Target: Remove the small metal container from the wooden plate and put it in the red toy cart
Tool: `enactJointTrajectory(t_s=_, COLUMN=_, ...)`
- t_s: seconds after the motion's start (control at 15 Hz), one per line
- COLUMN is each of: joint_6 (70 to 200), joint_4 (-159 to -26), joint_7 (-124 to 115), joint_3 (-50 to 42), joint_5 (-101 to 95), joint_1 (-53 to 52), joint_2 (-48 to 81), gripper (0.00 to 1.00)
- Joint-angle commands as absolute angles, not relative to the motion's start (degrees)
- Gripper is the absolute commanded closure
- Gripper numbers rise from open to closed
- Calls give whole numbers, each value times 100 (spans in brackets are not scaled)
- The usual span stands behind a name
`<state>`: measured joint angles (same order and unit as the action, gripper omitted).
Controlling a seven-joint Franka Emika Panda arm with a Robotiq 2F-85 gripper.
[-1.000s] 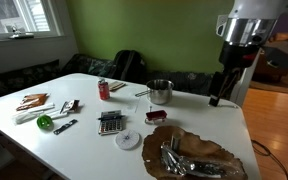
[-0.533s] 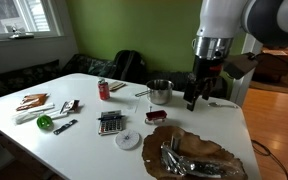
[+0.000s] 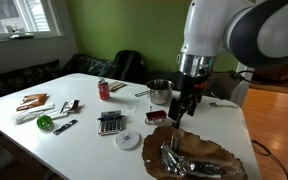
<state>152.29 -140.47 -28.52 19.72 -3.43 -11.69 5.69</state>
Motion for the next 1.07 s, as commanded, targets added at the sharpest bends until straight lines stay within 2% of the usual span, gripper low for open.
enactJointTrajectory(t_s=0.0, joint_6=15102, joint_4=-13568, joint_7=-3647, joint_3=1450, joint_5=-1148, joint_1=-1669, joint_2=1202, gripper=0)
enactJointTrajectory(t_s=0.07, joint_6=15260, joint_4=-13825, joint_7=-3161, joint_3=1523, joint_5=-659, joint_1=-1612, joint_2=919, gripper=0)
enactJointTrajectory(t_s=0.4, joint_6=15156, joint_4=-13523, joint_7=-3549, joint_3=1212, joint_5=-1020, joint_1=-1917, joint_2=1444, gripper=0)
enactJointTrajectory(t_s=0.8, joint_6=15810, joint_4=-13459, joint_7=-3565, joint_3=1030, joint_5=-995, joint_1=-2208, joint_2=1820, gripper=0)
enactJointTrajectory(t_s=1.0, joint_6=16053, joint_4=-13391, joint_7=-3564, joint_3=863, joint_5=-981, joint_1=-2391, joint_2=1957, gripper=5)
